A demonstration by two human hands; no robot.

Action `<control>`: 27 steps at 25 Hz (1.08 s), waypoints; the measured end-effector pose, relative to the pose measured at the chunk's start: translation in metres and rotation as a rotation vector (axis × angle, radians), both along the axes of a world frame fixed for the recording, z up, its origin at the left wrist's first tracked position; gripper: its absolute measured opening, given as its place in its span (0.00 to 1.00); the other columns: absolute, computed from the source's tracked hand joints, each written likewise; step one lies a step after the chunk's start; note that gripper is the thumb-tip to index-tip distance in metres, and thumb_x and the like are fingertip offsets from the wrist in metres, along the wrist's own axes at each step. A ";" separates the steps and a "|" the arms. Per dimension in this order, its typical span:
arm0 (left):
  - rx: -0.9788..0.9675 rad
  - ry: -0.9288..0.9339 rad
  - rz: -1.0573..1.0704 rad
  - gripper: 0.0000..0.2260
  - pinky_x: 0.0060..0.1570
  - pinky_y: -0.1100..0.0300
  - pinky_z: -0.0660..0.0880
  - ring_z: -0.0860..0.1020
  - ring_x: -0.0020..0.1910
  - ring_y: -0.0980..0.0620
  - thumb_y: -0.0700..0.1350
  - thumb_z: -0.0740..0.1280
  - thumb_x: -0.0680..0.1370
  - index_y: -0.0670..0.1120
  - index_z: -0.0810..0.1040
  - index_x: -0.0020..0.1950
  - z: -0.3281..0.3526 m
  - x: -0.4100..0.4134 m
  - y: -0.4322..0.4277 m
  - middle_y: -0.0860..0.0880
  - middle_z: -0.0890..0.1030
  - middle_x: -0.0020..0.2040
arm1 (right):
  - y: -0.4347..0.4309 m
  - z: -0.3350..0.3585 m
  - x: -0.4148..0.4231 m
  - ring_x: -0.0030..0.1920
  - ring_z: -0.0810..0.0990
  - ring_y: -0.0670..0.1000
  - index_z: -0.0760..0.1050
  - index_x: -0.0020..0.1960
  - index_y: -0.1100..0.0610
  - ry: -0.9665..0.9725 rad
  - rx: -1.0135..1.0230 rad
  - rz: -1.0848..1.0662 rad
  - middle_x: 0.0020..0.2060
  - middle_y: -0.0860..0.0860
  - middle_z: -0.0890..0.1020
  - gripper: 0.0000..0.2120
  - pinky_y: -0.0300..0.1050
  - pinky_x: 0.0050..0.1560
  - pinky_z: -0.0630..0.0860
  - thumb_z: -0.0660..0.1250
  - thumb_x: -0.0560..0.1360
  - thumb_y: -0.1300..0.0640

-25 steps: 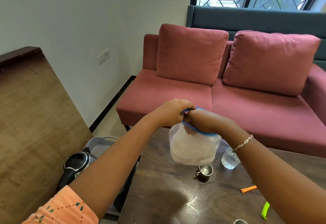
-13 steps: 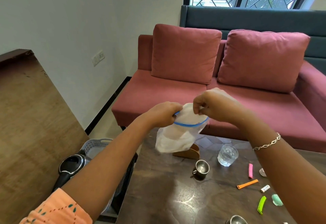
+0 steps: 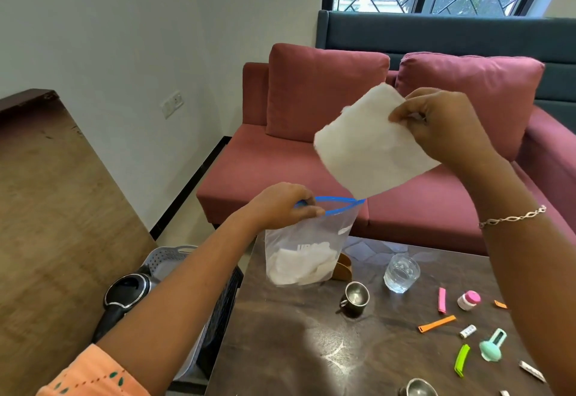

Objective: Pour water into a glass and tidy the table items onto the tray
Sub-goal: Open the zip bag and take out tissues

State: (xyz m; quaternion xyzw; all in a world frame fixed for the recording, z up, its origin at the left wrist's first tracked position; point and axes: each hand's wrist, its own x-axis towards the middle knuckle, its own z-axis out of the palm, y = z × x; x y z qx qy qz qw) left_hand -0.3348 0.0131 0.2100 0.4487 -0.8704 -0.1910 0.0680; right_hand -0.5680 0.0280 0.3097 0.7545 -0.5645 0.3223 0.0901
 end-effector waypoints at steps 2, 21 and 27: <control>-0.010 0.002 -0.001 0.14 0.52 0.58 0.71 0.76 0.52 0.50 0.48 0.69 0.73 0.42 0.77 0.56 -0.002 0.002 0.000 0.48 0.79 0.54 | -0.002 -0.003 -0.003 0.47 0.79 0.61 0.81 0.50 0.65 -0.003 -0.042 -0.049 0.50 0.60 0.82 0.09 0.50 0.54 0.75 0.64 0.73 0.69; 0.136 -0.170 0.051 0.11 0.51 0.57 0.72 0.78 0.52 0.47 0.38 0.67 0.74 0.45 0.79 0.56 -0.088 0.025 0.037 0.45 0.81 0.55 | 0.036 -0.206 0.080 0.50 0.77 0.55 0.79 0.53 0.59 0.332 0.710 0.277 0.53 0.53 0.79 0.10 0.44 0.46 0.71 0.64 0.74 0.61; 0.520 -0.263 -0.005 0.12 0.52 0.55 0.74 0.78 0.50 0.47 0.39 0.71 0.70 0.43 0.79 0.53 -0.141 0.048 0.072 0.45 0.81 0.52 | 0.079 -0.256 0.102 0.51 0.77 0.54 0.79 0.54 0.58 0.292 0.973 0.434 0.53 0.53 0.81 0.10 0.40 0.45 0.67 0.65 0.74 0.60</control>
